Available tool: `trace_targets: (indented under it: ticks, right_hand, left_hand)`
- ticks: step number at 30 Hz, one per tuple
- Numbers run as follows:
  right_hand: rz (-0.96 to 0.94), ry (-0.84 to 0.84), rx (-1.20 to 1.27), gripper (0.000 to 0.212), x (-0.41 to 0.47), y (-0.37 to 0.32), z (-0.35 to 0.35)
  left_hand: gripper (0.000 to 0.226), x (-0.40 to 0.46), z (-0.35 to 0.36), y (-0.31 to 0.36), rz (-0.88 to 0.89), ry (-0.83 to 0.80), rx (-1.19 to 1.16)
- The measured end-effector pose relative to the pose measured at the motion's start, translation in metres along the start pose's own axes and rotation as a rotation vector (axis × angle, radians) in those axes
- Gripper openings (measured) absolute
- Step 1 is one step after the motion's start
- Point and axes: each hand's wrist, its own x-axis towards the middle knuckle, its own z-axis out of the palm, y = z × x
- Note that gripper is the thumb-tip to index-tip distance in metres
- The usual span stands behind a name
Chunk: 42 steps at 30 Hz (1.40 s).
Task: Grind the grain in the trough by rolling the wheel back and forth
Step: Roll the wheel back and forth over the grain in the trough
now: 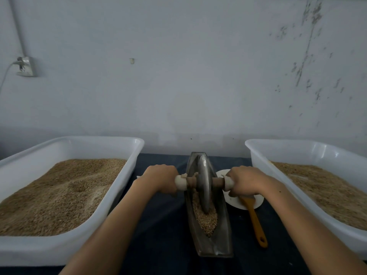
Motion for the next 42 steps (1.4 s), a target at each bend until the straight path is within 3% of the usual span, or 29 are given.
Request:
trace_targets:
  ticks: [6,11,14,19,22,26,31,34,38,42]
  right_hand:
    - [-0.011,0.341,-0.092,0.006,0.004,-0.002,0.014]
    - [0.009,0.492,-0.128,0.013,0.009,-0.001,0.024]
    - [-0.008,0.431,-0.121,0.013,0.008,0.001,0.022]
    - [-0.008,0.075,-0.050,0.011,0.000,-0.001,0.003]
    - [-0.001,-0.009,-0.023,0.015,-0.003,-0.002,-0.003]
    - [0.001,0.020,-0.039,0.015,-0.003,-0.002,-0.002]
    - [-0.010,0.345,-0.070,0.008,0.004,0.000,0.014]
    - [0.004,0.426,-0.021,0.010,0.006,0.001,0.021]
    - [0.010,0.399,-0.024,0.012,0.006,0.001,0.021]
    - [0.025,0.170,-0.049,0.010,0.001,0.001,0.009]
  left_hand:
    - [0.012,0.000,0.014,-0.004,-0.007,0.264,0.053]
    - [0.018,0.001,0.022,-0.004,-0.032,0.372,0.037]
    - [0.014,0.003,0.018,-0.003,-0.030,0.297,0.062]
    - [0.031,-0.001,0.002,-0.003,-0.040,-0.008,-0.018]
    - [0.030,-0.001,0.000,-0.003,-0.031,-0.086,-0.063]
    - [0.030,-0.001,0.002,-0.003,-0.031,-0.029,-0.042]
    - [0.015,0.000,0.009,0.000,-0.040,0.212,0.046]
    - [0.014,0.001,0.013,0.002,-0.041,0.330,0.082]
    - [0.014,0.002,0.013,0.003,-0.050,0.344,0.106]
    - [0.019,0.000,0.007,0.001,-0.018,0.165,0.079]
